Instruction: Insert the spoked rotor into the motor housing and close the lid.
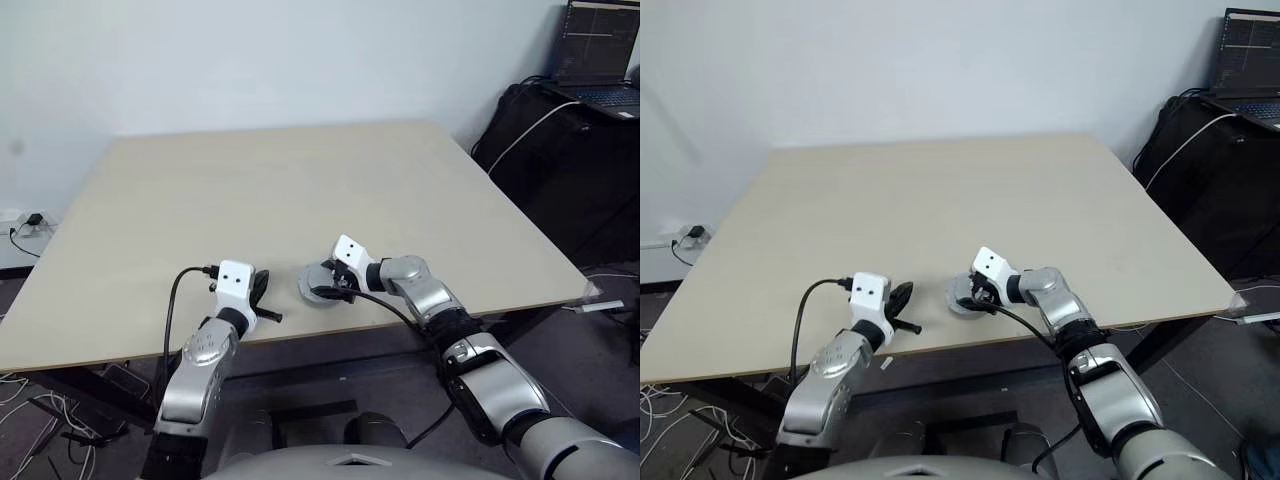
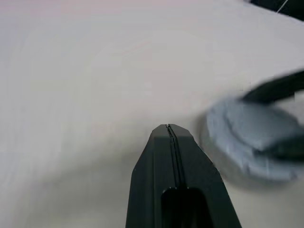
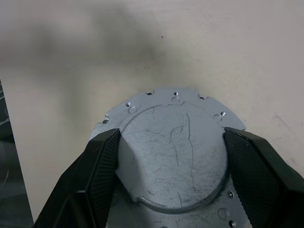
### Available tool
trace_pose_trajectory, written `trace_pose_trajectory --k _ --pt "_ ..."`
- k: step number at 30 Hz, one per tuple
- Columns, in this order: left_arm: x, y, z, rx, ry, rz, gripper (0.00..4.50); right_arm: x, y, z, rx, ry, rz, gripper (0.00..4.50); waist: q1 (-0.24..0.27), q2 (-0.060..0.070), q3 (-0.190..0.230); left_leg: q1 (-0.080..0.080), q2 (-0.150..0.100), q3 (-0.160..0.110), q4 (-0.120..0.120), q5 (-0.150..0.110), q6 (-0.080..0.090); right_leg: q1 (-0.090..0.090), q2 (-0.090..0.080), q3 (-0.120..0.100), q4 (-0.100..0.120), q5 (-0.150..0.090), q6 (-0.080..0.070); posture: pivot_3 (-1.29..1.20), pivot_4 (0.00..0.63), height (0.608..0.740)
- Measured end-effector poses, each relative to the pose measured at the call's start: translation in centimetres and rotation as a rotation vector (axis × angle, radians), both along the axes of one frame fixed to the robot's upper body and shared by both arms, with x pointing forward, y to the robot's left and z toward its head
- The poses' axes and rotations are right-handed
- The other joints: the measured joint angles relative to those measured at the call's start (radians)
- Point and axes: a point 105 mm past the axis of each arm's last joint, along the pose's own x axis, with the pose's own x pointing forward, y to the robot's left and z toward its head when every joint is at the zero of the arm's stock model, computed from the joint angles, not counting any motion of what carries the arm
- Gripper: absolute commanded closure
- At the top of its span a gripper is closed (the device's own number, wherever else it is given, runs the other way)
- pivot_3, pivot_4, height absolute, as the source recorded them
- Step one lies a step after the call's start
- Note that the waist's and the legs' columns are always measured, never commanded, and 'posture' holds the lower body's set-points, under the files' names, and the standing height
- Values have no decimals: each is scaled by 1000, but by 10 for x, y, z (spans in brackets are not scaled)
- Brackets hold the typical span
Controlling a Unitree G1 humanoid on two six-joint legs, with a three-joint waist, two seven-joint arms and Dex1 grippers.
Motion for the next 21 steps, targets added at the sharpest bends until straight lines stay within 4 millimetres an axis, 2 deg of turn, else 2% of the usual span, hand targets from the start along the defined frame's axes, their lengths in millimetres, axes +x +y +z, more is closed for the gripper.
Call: trace_pose_trajectory --k 3,8,12,17,21 --pt "16 0 -5 -79 90 -16 4500 0 1 1 0 3 -3 1400 -1 -1 0 0 0 0 0 0 0 0 1 0 0 0 0 0 0 740" --pt "29 -18 -1 -285 216 -97 4500 -1 1 0 3 0 -7 1400 -3 -2 0 0 0 0 1 0 0 1 1 0 -1 0 0 0 0 740" --pt "22 -34 -9 -332 330 -169 4500 -1 1 1 4 -1 -12 1400 -7 -3 0 1 0 -1 1 0 0 2 1 0 -1 0 0 0 0 740" --pt "12 -42 -24 -317 443 -200 4500 -1 1 1 3 -1 -18 1400 -7 -3 0 2 0 -2 1 0 0 4 1 0 -1 0 0 0 0 740" --pt "11 -44 -24 -317 455 -204 4500 -1 1 0 2 0 -20 1400 -6 -3 0 4 0 -2 1 0 0 7 1 0 -2 0 0 0 0 740"
